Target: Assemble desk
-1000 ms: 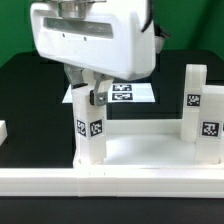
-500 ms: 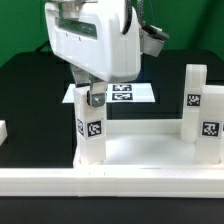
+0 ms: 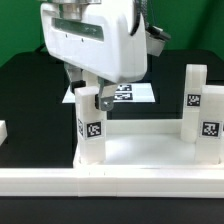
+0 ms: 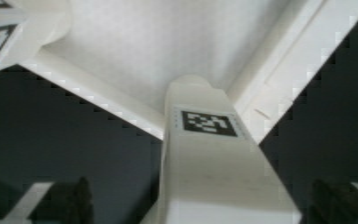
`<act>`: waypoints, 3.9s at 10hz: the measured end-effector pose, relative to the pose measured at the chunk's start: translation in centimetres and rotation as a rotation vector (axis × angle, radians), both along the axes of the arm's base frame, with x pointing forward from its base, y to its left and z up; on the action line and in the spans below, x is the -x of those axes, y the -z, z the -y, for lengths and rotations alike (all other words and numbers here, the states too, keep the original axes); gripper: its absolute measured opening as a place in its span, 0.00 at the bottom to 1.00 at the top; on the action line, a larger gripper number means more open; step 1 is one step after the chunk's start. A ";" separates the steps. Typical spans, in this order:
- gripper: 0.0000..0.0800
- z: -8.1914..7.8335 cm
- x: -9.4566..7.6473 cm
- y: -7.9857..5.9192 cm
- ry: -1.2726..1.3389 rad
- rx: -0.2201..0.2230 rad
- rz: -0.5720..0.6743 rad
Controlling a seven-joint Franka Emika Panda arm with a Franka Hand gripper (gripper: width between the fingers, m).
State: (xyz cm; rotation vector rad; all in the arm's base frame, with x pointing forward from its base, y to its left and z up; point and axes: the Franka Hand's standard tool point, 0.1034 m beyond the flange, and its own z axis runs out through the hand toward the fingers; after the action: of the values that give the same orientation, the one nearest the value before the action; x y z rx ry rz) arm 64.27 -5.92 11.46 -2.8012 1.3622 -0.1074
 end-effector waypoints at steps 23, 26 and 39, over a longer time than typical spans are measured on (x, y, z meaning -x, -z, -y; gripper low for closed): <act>0.37 0.5 0.1 -0.1 -0.803 0.073 -0.016; 0.37 0.5 0.1 -0.1 -0.471 0.034 -0.002; 0.51 0.3 0.0 0.0 0.124 -0.024 -0.005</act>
Offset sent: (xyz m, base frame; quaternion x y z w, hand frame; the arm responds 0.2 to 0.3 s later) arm 0.0017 0.0074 0.0043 0.0086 -0.0068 -0.2840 0.9588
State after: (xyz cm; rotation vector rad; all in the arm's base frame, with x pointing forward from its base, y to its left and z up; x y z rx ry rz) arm 64.30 -6.27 11.47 -2.6985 1.5278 -0.0858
